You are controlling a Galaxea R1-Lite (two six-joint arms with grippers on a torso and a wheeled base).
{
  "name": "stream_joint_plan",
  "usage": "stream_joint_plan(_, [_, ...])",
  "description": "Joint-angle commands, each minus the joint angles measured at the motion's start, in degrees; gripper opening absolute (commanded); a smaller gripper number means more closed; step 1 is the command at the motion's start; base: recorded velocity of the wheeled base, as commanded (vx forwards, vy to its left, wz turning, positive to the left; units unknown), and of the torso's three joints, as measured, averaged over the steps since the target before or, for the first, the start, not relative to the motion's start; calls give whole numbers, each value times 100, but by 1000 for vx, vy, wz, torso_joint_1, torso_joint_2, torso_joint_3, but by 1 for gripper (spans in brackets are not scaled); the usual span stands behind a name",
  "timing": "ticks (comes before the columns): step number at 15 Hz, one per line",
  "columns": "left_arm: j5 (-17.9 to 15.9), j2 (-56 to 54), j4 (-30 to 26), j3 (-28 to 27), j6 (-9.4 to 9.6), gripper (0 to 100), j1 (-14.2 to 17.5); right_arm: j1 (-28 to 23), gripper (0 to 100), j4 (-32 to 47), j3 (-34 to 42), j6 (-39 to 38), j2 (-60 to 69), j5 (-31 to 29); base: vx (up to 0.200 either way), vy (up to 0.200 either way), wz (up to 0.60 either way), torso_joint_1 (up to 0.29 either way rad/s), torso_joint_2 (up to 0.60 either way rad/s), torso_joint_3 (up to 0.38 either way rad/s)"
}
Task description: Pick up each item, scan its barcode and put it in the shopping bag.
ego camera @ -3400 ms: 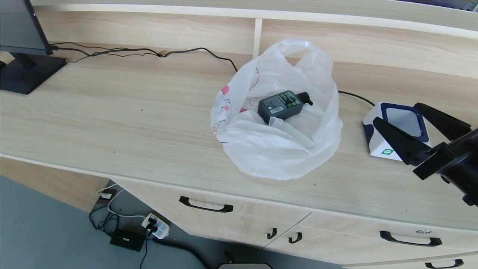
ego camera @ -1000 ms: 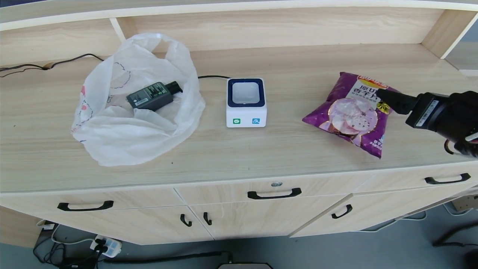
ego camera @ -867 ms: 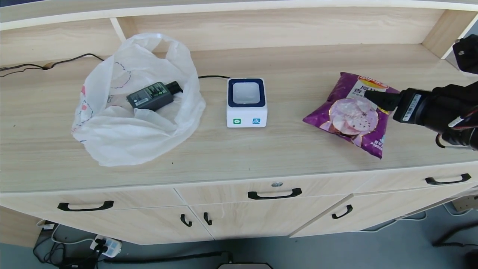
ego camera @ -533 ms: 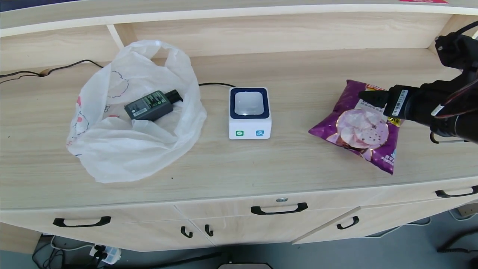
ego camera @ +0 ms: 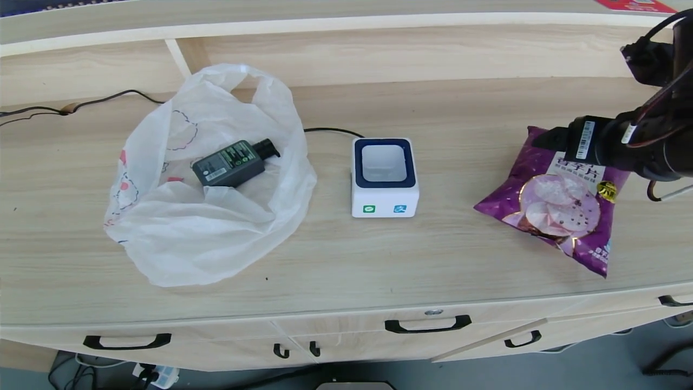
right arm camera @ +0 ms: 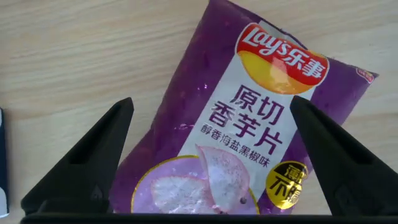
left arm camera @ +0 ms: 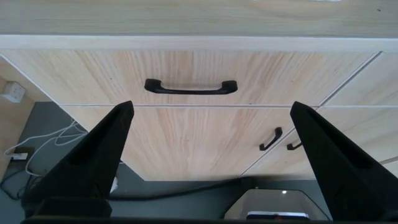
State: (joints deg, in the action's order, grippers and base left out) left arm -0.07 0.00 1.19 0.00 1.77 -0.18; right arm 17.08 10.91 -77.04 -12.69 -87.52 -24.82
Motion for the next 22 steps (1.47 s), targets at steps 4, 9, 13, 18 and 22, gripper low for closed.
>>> stream_joint_plan(4, [-1, 0, 4, 0, 17, 100, 1, 6, 100, 772, -338, -445, 103, -313, 0, 0, 0, 0, 0, 0])
stream_joint_plan(9, [-1, 0, 4, 0, 8, 100, 1, 50, 100, 2222, -1392, -1807, -442, -313, 0, 0, 0, 0, 0, 0])
stream_joint_plan(13, [-1, 0, 4, 0, 8, 100, 1, 208, 100, 2917, -2201, -2475, -899, -313, 0, 0, 0, 0, 0, 0])
stream_joint_plan(18, [-10, 0, 4, 0, 17, 100, 1, 199, 100, 2934, -1946, -2871, -995, -313, 0, 0, 0, 0, 0, 0])
stream_joint_plan(22, [-10, 0, 4, 0, 25, 100, 1, 111, 100, 3462, -2236, -2941, -916, -313, 0, 0, 0, 0, 0, 0])
